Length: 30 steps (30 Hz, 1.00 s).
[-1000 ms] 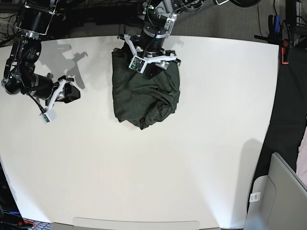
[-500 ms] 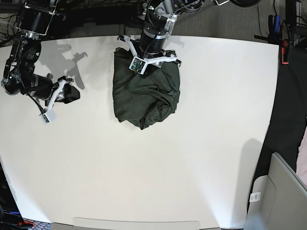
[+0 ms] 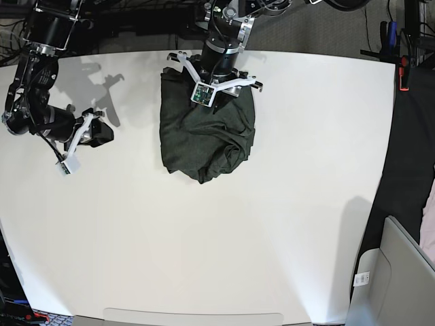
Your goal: Fold the T-shirt properly
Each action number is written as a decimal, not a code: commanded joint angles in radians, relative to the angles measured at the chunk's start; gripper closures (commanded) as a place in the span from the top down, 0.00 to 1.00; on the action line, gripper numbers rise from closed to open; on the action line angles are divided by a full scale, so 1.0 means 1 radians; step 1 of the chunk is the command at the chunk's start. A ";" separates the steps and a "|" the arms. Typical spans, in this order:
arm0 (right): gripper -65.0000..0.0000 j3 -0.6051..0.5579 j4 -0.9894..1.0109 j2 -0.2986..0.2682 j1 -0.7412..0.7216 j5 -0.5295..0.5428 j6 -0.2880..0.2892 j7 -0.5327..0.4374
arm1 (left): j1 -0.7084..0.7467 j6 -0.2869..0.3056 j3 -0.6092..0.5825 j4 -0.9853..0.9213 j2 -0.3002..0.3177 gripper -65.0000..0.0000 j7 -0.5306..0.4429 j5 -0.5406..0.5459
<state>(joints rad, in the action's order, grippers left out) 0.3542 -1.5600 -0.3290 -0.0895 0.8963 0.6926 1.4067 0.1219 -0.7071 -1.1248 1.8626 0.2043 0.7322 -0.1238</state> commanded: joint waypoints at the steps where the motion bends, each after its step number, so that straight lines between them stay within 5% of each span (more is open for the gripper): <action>1: 0.27 0.006 -0.020 -0.015 -0.017 0.025 0.006 -0.014 | 0.009 0.009 -0.010 0.007 -0.009 0.40 -0.021 -0.030; 5: 0.27 0.006 -0.021 -0.015 -0.014 0.025 0.006 -0.014 | 0.008 0.009 -0.010 0.010 0.005 0.35 -0.021 -0.030; 14: 0.27 0.006 -0.021 -0.015 -0.013 0.025 0.006 -0.014 | 0.006 0.009 -0.008 0.070 0.024 0.04 -0.021 -0.030; 19: 0.27 0.006 -0.021 -0.015 -0.013 0.025 0.006 -0.014 | 0.009 0.009 -0.001 0.101 0.025 0.04 -0.021 -0.030; 30: 0.27 0.006 -0.021 -0.002 -0.014 0.025 0.006 -0.013 | 0.149 0.009 0.303 0.102 0.019 0.04 -0.033 -0.029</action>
<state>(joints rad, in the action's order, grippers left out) 0.3542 -1.5627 -0.3222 -0.0837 0.8955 0.6922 1.4067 0.2672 -0.6914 -0.8200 1.9446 0.2272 0.7277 -0.1314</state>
